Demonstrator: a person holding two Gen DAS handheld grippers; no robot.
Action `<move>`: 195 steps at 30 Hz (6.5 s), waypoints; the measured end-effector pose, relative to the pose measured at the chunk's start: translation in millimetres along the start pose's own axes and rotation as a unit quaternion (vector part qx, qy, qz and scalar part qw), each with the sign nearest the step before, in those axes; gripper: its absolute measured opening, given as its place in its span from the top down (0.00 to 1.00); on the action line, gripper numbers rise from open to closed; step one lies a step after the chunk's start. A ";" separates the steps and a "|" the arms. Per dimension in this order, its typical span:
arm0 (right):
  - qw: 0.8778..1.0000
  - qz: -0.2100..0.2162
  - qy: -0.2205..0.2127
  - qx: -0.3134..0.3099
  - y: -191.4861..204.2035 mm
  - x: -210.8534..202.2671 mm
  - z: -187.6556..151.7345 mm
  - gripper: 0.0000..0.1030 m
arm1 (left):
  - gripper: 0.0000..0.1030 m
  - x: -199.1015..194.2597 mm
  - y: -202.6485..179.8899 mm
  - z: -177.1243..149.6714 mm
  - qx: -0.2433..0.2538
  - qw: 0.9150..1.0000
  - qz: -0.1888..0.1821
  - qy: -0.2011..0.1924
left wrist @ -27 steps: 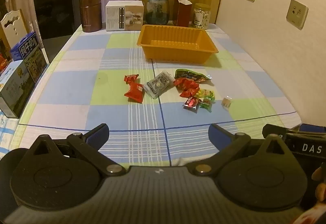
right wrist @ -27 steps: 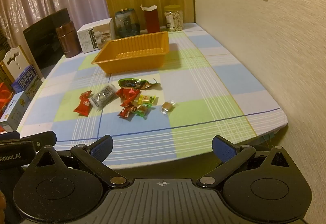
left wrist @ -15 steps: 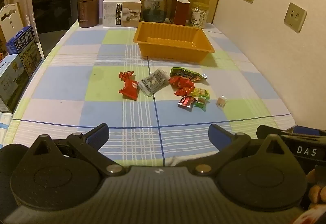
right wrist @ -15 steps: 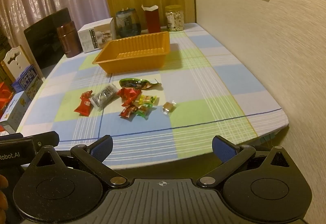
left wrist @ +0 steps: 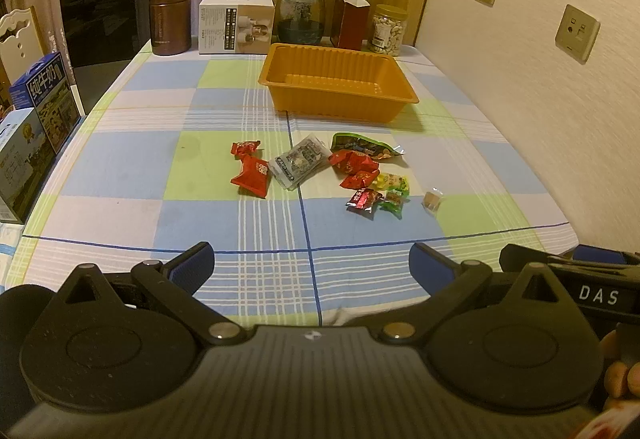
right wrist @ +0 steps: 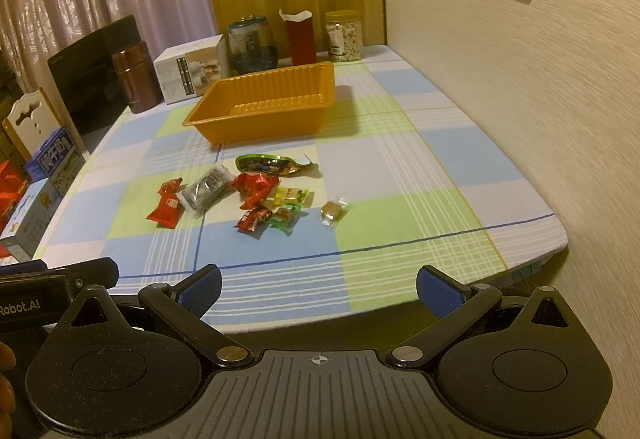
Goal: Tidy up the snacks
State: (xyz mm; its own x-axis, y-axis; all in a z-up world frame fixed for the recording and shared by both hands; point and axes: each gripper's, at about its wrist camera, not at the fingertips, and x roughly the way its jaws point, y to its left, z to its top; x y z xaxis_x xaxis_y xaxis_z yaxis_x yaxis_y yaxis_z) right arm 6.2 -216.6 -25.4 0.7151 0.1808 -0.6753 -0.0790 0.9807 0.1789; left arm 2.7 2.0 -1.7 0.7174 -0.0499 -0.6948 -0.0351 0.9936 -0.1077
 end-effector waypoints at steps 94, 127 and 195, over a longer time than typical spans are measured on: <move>1.000 0.006 -0.019 0.008 -1.4 30.0 6.5 0.00 | 0.00 34.4 21.4 9.6 -0.020 1.000 -0.011 0.016; 0.999 -0.032 0.000 0.013 -12.4 181.5 39.3 0.41 | 0.24 186.2 62.2 51.2 0.088 0.996 0.012 0.004; 0.995 0.036 -0.093 0.022 23.5 282.1 201.4 0.79 | 0.75 284.2 21.9 205.7 0.097 0.990 -0.067 -0.083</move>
State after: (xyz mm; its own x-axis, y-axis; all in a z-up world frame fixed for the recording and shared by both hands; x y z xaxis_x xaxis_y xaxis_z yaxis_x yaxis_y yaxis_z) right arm 345.9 -157.6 -67.6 0.8257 0.2290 -0.5156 -0.1070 0.9609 0.2554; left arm 349.0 30.5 -55.2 0.8113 -0.1809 -0.5559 0.1904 0.9808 -0.0413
